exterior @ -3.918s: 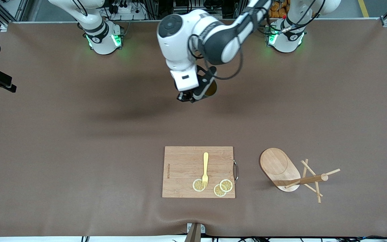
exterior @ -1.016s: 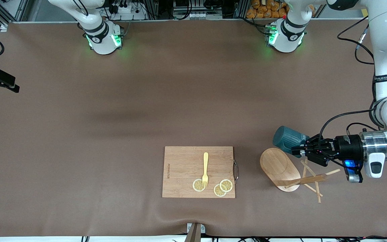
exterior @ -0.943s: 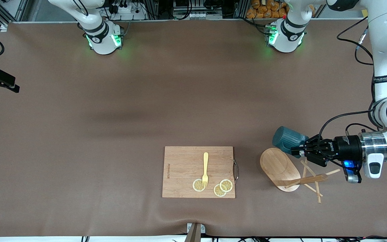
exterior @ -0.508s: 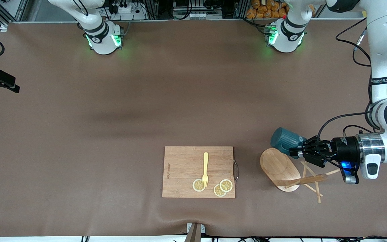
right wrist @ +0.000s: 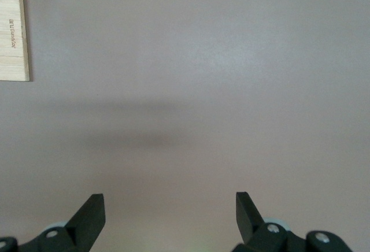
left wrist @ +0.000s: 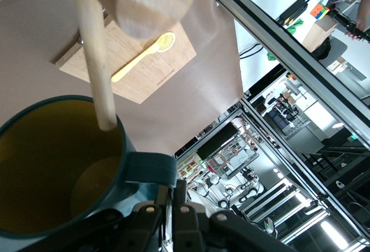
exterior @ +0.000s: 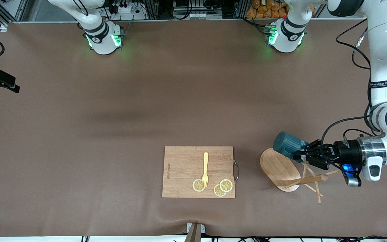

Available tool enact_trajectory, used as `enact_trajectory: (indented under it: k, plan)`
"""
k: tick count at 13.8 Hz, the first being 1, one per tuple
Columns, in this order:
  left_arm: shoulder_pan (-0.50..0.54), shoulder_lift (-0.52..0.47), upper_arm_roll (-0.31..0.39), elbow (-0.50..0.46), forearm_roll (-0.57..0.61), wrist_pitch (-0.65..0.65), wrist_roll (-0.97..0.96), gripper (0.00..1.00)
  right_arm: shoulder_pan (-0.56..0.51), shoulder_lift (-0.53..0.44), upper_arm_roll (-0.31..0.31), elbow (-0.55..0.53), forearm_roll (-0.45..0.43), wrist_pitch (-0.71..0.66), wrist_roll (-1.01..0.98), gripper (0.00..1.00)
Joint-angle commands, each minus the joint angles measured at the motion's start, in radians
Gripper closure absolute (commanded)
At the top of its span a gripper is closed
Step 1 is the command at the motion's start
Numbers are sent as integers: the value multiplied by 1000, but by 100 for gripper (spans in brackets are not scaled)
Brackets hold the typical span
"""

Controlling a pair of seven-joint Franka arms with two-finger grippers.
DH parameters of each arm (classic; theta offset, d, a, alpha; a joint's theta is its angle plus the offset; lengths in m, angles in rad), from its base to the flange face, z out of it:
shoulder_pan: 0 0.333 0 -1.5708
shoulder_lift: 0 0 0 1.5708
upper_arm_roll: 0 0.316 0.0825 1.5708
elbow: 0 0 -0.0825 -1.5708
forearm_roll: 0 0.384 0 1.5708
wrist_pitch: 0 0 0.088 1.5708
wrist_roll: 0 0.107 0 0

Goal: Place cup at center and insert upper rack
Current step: 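Tilt the mug and slide its handle onto a mug-tree peg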

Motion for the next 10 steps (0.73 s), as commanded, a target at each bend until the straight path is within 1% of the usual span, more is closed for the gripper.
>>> enact_trajectory:
  k: [1, 5, 10]
  plan:
    - [18, 10, -5, 9, -41, -10, 41, 100, 9, -2, -5, 0, -6, -2, 4, 0]
    - [20, 13, -5, 9, -61, -6, 61, 100, 9, -2, -5, 2, -6, -2, 4, 0]
    - [35, 38, -4, 8, -127, -1, 144, 100, 10, -2, -5, 3, -6, 0, 6, 0]
